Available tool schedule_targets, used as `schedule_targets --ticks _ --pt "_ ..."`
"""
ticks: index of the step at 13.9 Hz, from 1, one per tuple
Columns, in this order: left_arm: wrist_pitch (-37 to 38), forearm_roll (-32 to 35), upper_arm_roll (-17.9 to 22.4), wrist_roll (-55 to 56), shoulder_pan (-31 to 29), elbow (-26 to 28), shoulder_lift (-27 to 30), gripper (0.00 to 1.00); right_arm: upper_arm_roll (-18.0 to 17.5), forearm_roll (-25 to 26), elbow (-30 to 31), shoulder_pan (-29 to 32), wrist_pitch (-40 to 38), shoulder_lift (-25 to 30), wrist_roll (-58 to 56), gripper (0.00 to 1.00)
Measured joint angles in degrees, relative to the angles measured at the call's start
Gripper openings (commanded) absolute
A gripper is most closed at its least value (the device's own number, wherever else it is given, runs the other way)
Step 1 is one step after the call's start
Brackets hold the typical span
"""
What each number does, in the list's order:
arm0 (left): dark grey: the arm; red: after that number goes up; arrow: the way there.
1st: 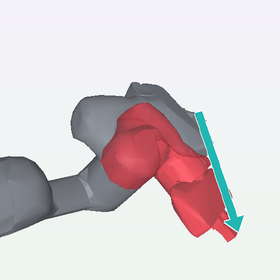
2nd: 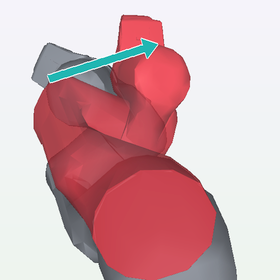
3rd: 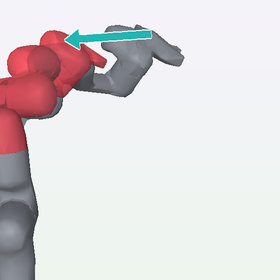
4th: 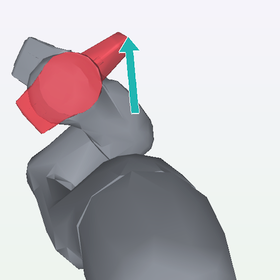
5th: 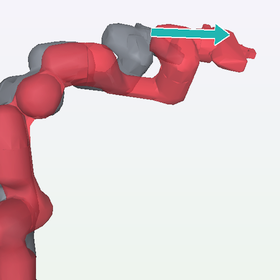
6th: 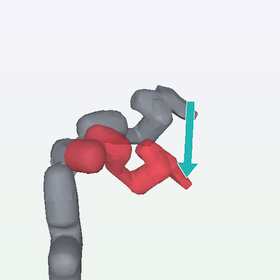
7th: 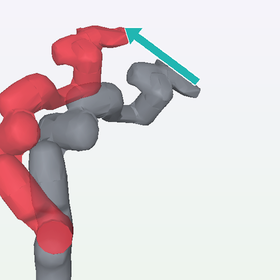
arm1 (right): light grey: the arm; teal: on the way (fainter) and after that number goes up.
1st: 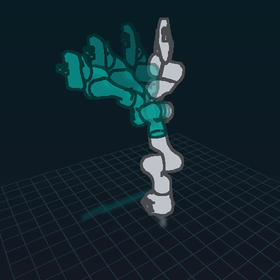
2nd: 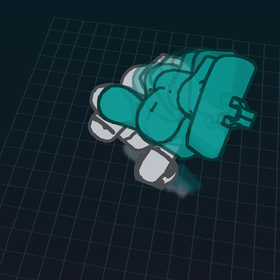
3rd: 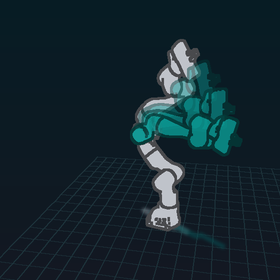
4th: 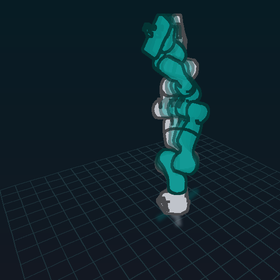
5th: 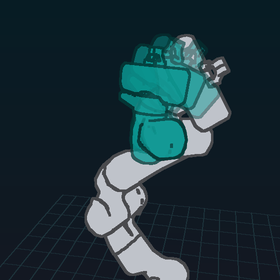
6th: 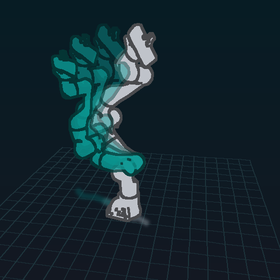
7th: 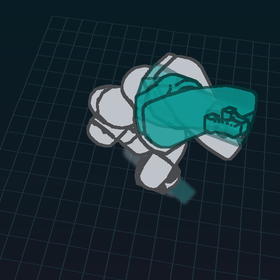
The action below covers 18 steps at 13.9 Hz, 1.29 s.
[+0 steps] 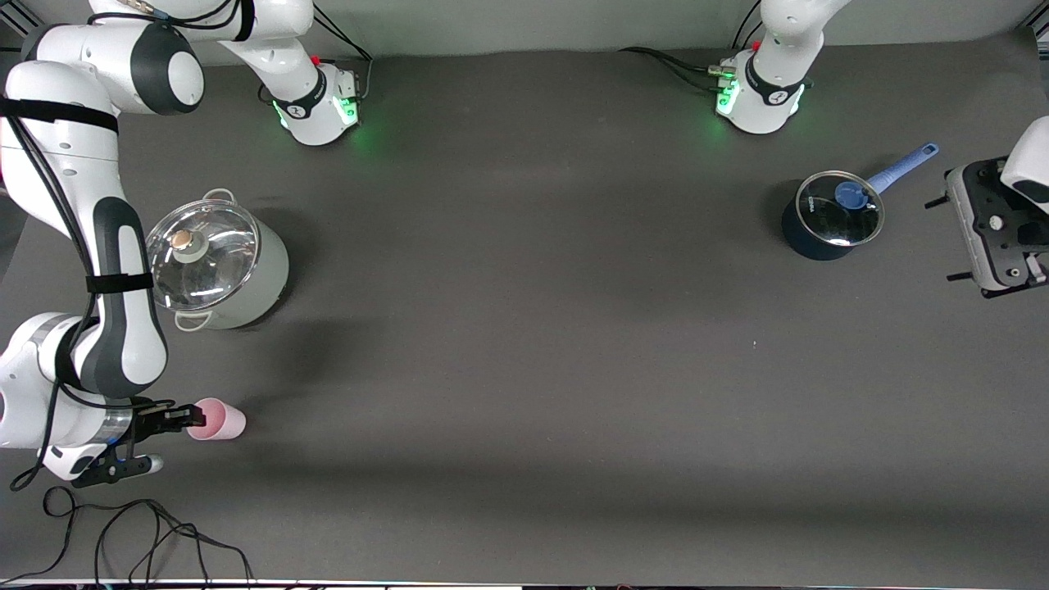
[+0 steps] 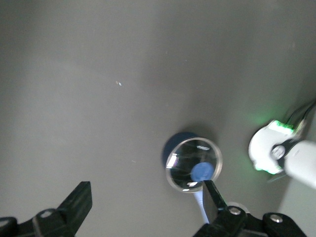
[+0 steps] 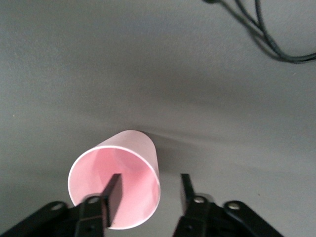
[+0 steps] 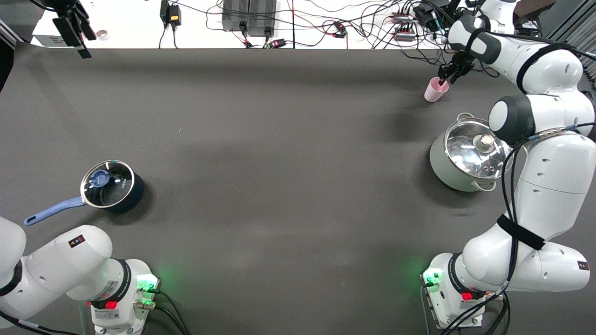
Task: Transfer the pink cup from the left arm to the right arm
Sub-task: 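Open the right gripper and lift it away from the cup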
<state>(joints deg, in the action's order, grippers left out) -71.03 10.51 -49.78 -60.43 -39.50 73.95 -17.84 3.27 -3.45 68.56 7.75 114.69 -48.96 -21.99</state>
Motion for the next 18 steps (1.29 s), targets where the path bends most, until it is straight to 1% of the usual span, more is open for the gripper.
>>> schedule_targets --ticks 2,4,7,9,11,13,15,18 --pt "1.9 0.0 -0.3 10.3 0.0 -0.1 0.1 1.0 0.0 0.0 -1.5 -0.1 -1.2 1.1 0.0 0.99" --pt "3.7 0.0 -0.8 21.2 0.2 -0.3 0.7 1.0 0.0 0.0 -2.9 -0.5 -6.7 4.3 0.1 0.99" --pt "4.1 -0.1 -1.8 39.9 1.1 -0.3 2.4 1.0 0.0 0.0 -3.5 -1.5 -15.8 12.7 4.1 1.0" --pt "4.3 -0.2 -3.1 49.4 2.5 0.0 2.5 1.0 0.0 0.0 -3.4 -2.3 -21.4 18.0 8.2 1.0" --pt "3.9 -0.9 -3.5 52.8 4.0 0.8 2.5 1.0 0.0 0.0 -2.4 -3.0 -23.9 22.4 12.9 1.0" --pt "3.3 -1.2 -3.6 53.3 4.5 1.5 2.4 1.0 0.0 0.0 0.9 -3.5 -23.9 26.6 15.3 1.0" --pt "3.3 -1.3 -3.5 53.4 4.5 1.5 2.1 1.0 0.0 0.0 6.2 -3.7 -22.8 31.1 15.8 1.0" --pt "3.4 -1.3 -3.5 53.5 4.5 1.7 2.0 1.0 0.0 0.0 16.2 -4.3 -18.5 38.2 16.3 1.0"
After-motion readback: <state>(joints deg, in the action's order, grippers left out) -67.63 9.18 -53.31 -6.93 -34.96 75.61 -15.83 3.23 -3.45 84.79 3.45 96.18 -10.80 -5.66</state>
